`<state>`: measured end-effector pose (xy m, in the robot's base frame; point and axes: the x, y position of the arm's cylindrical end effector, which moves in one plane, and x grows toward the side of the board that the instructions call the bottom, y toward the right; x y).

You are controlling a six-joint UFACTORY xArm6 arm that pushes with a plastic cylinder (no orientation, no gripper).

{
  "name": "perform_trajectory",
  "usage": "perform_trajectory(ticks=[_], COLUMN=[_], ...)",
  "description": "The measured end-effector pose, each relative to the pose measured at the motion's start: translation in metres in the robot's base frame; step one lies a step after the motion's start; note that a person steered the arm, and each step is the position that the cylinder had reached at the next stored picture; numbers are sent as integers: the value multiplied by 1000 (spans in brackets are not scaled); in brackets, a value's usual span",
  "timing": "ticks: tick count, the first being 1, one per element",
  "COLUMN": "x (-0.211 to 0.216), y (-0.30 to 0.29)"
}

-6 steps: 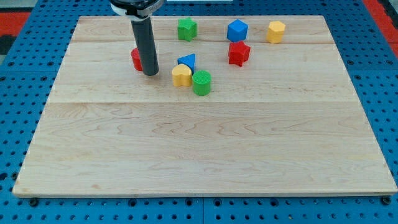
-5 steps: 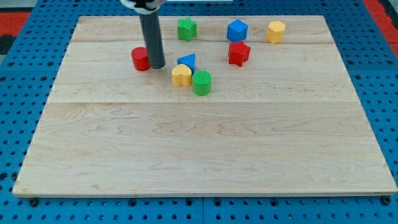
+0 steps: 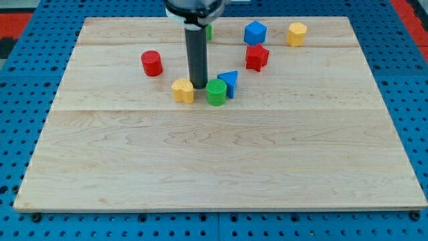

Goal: Form a vertical line with blue blocks red star and green circle

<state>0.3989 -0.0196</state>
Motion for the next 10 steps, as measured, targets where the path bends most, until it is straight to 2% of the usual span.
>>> perform_trajectory(ticks=[2,3,4,5,6,7,8,9,10], x=[15,47,46,18,-1,-3,-4,-11,-32], y=[34,60,20,-35,-33,16,38,-6,12])
